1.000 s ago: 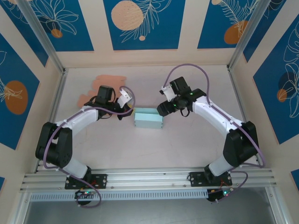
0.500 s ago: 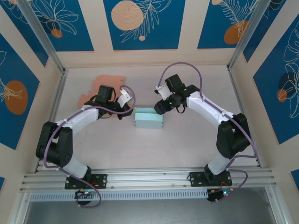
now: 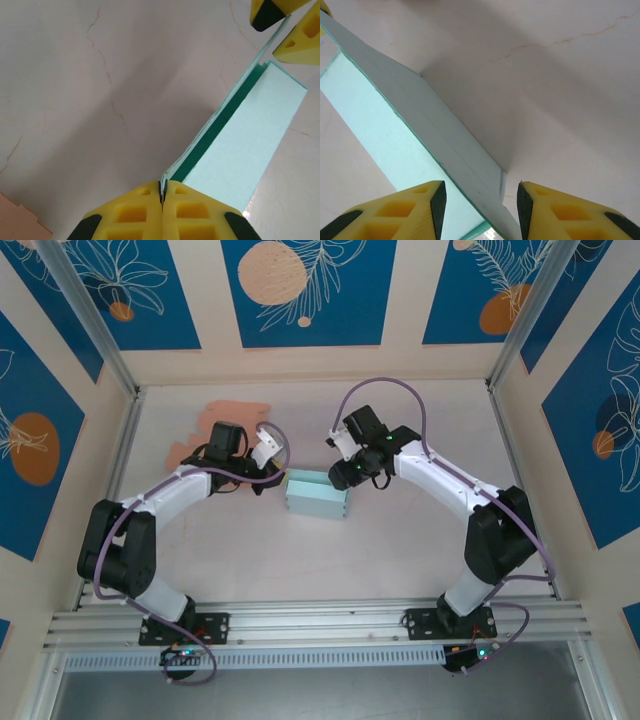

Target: Fold the paper box

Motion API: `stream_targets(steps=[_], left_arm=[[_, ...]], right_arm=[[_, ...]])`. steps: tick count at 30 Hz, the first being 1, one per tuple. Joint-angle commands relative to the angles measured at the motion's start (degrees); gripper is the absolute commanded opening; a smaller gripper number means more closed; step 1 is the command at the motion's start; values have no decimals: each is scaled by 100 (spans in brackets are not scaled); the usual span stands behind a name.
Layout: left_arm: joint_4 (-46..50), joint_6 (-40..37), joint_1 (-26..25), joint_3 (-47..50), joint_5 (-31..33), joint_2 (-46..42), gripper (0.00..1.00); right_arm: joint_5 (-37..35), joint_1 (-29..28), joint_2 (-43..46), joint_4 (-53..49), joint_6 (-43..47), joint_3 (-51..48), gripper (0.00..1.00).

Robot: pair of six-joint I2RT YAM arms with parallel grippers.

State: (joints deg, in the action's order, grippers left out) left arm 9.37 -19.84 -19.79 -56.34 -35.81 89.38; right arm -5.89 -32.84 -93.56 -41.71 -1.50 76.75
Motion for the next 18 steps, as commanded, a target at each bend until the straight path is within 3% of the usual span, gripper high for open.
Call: stream_targets(steps=[1,12,15,18], left_arm=[[109,50,-52,-77,180,117,0],[-10,208,-60,-28,190,60,0],[-157,389,-62,84,311,-18,0],[-414,711,-93,253,420,-159,0]], right_arm=[[-304,-35,180,-244,-243,35,44],[-754,-247,259,-468,-558,70,35],[-1315,-319,203,-718,-964,231,30],[-1429,-355,218,-823,-1250,240,30]])
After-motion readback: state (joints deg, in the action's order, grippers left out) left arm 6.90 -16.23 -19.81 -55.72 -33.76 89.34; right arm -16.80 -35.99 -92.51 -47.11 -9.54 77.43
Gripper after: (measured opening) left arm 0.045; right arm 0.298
